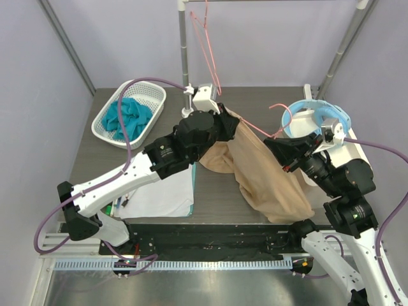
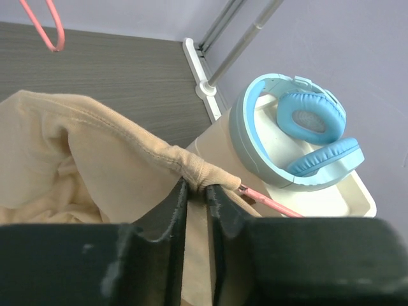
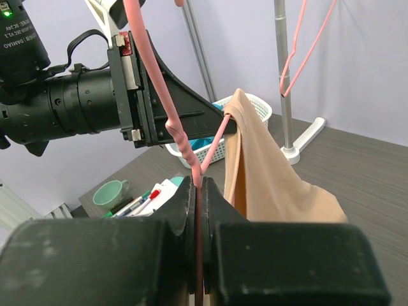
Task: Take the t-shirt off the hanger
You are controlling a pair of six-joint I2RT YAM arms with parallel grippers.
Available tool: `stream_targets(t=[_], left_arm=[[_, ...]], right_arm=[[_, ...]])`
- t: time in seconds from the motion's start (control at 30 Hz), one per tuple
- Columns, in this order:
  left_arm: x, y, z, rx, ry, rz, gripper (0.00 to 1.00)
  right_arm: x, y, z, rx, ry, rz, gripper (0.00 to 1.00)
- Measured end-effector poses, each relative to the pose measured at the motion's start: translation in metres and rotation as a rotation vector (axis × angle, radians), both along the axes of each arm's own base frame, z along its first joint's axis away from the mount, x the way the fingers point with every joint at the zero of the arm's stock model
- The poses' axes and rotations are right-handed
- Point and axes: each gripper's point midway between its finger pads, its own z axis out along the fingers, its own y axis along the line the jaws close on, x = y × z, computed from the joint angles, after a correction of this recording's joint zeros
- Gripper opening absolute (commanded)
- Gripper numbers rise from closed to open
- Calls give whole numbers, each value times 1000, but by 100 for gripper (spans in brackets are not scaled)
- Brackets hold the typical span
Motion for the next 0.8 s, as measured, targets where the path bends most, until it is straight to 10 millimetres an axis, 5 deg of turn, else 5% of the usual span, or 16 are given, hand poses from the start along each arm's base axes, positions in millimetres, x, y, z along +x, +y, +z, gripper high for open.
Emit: stream_targets(t=[0.27, 0.8], left_arm=[[7, 9, 0, 20, -19, 69, 0], [11, 43, 1, 172, -123, 200, 0]], right_arm=[[-5, 2, 0, 7, 7, 23, 1], [-52, -20, -23, -47, -9, 2, 1]])
